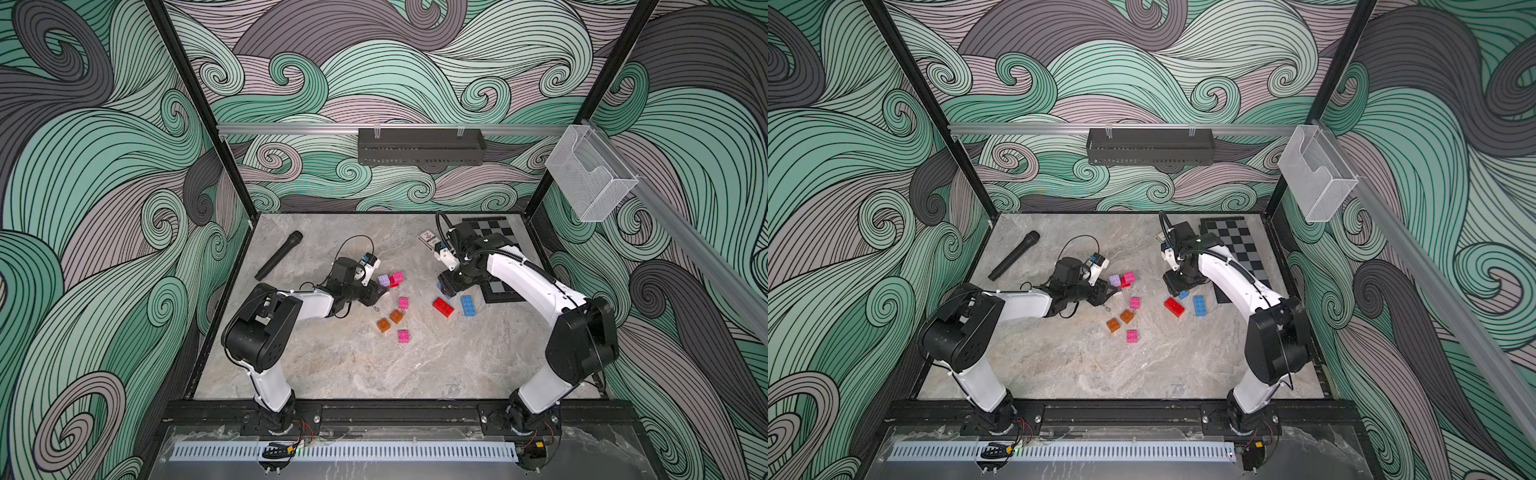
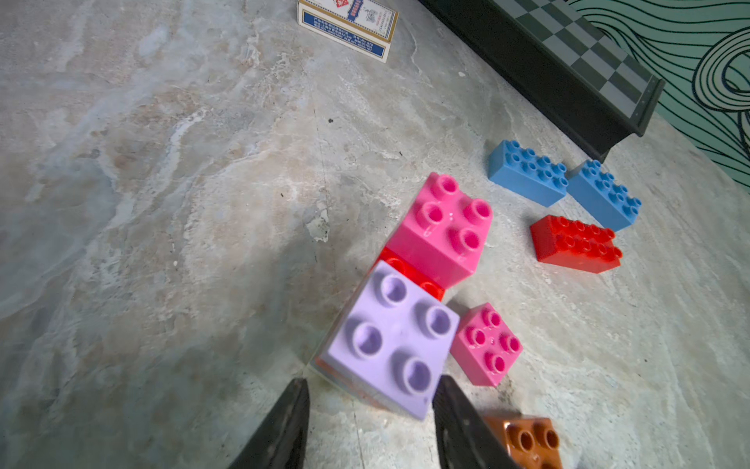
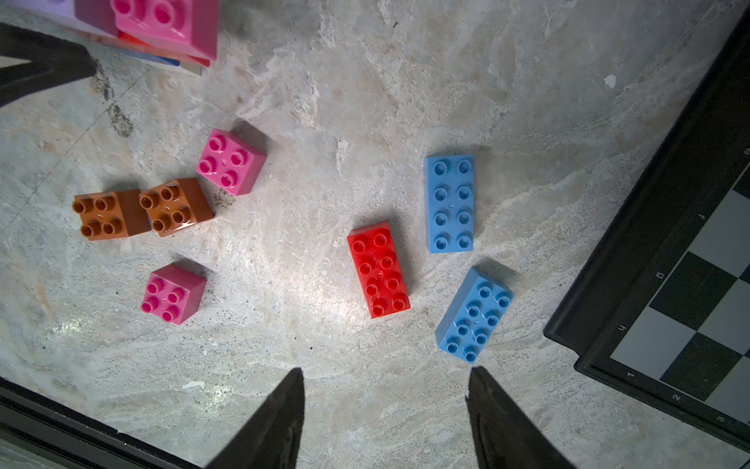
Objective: Assemble the letter p with lego
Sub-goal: Pick up the lego brick from the center of the board.
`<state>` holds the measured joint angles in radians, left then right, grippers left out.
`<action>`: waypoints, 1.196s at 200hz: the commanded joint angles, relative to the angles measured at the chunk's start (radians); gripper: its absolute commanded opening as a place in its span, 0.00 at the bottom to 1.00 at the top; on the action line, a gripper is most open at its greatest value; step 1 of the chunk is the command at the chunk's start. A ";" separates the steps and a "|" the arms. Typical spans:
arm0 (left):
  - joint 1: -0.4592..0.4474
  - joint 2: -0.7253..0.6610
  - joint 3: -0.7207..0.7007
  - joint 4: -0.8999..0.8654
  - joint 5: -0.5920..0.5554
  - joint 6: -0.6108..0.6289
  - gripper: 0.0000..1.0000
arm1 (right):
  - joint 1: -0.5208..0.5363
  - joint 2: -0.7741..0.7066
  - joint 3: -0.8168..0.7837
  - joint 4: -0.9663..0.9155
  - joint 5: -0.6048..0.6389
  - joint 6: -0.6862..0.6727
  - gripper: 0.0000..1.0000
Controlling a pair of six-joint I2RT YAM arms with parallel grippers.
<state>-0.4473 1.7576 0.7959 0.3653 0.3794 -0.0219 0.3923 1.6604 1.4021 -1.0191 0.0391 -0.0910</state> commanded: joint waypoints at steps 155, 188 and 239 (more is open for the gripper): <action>-0.002 0.148 0.115 0.095 0.118 -0.047 0.17 | -0.019 0.005 -0.003 0.006 -0.001 -0.009 0.64; -0.002 0.127 0.104 0.105 0.111 -0.054 0.14 | -0.023 0.005 -0.002 0.006 0.000 -0.010 0.64; -0.017 0.064 0.067 0.102 0.107 -0.012 0.13 | -0.044 0.001 -0.004 0.020 -0.020 -0.007 0.64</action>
<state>-0.4496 1.8797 0.8749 0.4438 0.4686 -0.0666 0.3695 1.6608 1.4021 -1.0122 0.0422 -0.0914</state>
